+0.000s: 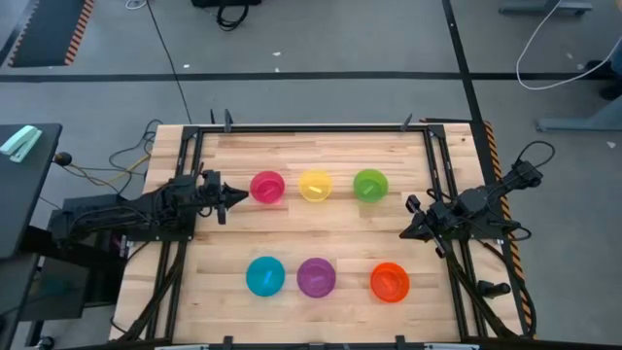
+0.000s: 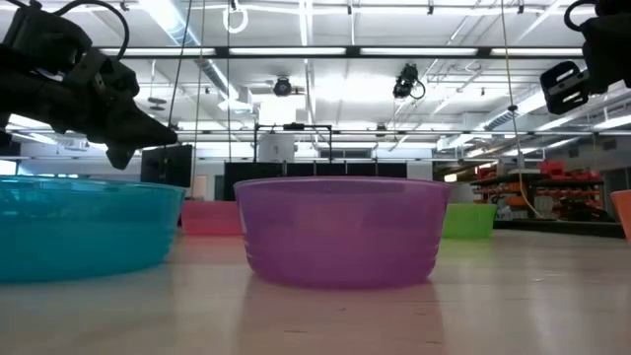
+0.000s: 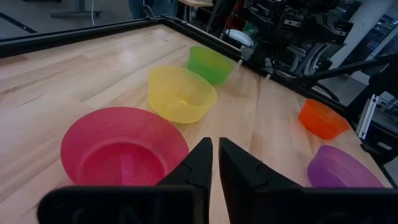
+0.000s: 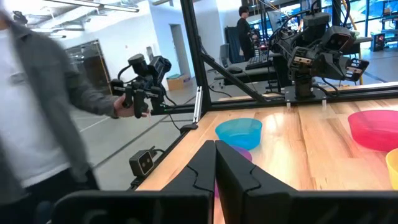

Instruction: Nest bowls inside each other

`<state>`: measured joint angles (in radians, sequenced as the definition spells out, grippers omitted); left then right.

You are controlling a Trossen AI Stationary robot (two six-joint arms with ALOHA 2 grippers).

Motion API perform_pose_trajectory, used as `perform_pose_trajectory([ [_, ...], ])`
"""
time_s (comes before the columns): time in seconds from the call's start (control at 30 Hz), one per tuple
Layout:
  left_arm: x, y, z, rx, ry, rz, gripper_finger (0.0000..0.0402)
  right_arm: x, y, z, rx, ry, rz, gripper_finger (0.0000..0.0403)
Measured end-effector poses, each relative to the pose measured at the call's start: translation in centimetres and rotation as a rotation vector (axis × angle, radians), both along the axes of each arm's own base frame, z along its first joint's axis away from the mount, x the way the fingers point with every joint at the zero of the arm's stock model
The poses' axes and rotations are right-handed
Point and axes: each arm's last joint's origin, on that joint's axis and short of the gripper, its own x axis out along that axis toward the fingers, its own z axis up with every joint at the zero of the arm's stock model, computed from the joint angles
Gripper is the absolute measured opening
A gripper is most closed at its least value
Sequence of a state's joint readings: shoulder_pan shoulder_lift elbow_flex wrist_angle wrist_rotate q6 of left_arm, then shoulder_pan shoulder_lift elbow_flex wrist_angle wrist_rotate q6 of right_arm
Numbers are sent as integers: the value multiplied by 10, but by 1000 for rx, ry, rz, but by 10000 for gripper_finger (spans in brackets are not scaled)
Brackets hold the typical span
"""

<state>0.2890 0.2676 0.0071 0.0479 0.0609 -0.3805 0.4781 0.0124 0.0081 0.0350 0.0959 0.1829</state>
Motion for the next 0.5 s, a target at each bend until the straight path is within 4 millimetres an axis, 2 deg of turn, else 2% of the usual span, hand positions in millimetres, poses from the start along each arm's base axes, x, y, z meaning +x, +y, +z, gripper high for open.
perform_pose_trajectory([
  [0.5, 0, 0, 0, 0, 0, 0, 31, 0, 0, 0, -1, 0, 0, 16],
])
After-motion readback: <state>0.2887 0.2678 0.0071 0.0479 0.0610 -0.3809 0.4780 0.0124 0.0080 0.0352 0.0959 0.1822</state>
